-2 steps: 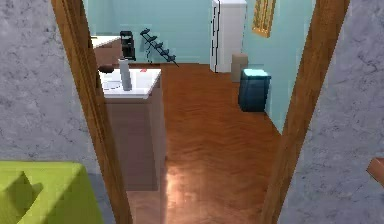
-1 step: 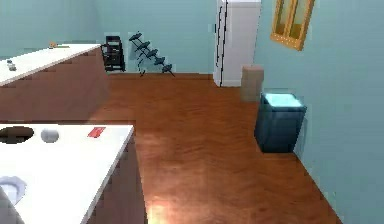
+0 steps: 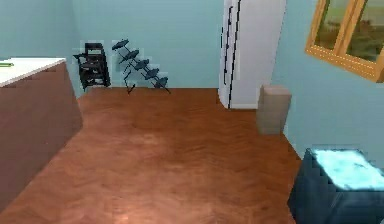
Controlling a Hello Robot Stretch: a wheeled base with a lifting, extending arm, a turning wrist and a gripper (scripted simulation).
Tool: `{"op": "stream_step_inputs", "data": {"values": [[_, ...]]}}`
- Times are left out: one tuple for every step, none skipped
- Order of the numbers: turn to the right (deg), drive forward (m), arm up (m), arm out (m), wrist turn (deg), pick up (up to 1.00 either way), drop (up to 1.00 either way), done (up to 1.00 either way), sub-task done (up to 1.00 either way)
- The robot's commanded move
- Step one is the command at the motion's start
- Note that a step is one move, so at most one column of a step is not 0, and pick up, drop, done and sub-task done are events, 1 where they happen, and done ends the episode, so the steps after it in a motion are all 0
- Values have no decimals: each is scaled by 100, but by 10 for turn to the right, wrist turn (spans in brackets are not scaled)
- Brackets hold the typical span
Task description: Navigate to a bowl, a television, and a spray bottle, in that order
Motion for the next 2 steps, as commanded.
{"op": "stream_step_inputs", "data": {"values": [[-300, 0, 0, 0, 0, 0, 0, 0, 0], [0, 25, 0, 0, 0, 0, 0, 0, 0]]}}
